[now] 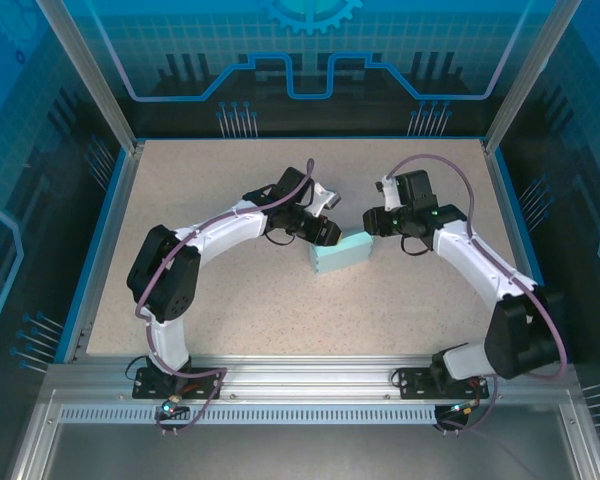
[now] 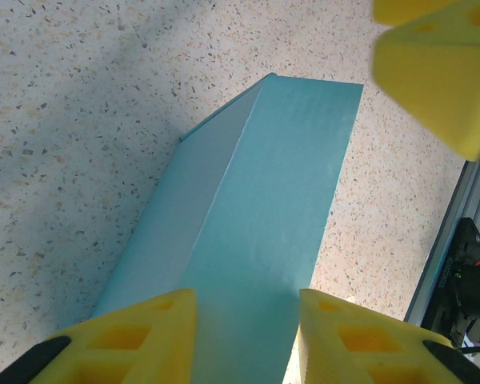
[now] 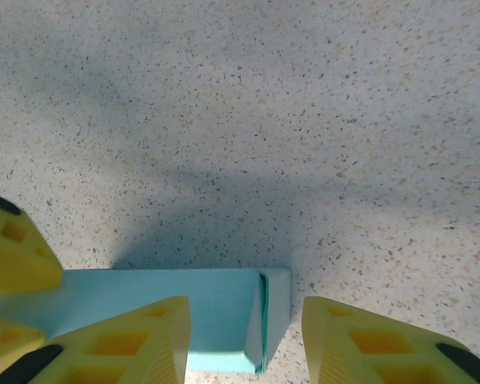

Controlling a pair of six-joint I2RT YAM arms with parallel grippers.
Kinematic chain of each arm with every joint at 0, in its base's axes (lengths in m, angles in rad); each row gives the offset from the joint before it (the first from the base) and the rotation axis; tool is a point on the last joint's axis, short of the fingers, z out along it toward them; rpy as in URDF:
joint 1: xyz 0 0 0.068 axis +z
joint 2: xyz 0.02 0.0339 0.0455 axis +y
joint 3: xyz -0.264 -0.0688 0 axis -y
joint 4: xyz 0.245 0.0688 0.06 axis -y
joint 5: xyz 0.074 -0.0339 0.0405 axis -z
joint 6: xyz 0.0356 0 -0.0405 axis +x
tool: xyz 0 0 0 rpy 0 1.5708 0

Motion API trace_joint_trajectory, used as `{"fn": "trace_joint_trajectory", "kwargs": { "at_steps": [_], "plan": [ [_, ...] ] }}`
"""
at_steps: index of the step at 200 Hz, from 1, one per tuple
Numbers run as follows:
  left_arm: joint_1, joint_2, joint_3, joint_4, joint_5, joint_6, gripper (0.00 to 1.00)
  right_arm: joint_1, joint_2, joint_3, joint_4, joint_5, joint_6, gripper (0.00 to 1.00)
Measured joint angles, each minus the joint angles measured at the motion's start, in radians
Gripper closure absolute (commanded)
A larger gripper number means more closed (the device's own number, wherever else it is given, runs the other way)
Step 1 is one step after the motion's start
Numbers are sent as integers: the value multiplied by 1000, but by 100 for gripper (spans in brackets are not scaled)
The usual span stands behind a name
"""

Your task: Fold the paper box

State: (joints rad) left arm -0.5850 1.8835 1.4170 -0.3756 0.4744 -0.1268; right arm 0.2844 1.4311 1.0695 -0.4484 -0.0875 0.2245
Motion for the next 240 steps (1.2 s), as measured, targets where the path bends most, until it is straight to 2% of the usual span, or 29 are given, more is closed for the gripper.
{"fn": "trace_joint_trajectory", "kwargs": {
  "at_steps": [38,124,148,189,217,240],
  "plan": [
    [0,0,0,0,-2,3,63,0,60,5,7,-24,12,59],
    [-13,-22,-42,45,-35,3,58,0,6,-135,149,-29,64,60],
    [-16,-32,-60,70,-44,-5,55,0,-10,-177,196,-33,76,61],
    [-23,-62,-98,111,-65,-37,41,0,-38,-237,272,-34,98,62],
    [-21,-101,-147,113,-129,-87,33,0,-47,-251,290,-34,107,63],
    [-10,-166,-230,118,-186,-159,31,0,-48,-253,293,-33,109,63]
  ]
}}
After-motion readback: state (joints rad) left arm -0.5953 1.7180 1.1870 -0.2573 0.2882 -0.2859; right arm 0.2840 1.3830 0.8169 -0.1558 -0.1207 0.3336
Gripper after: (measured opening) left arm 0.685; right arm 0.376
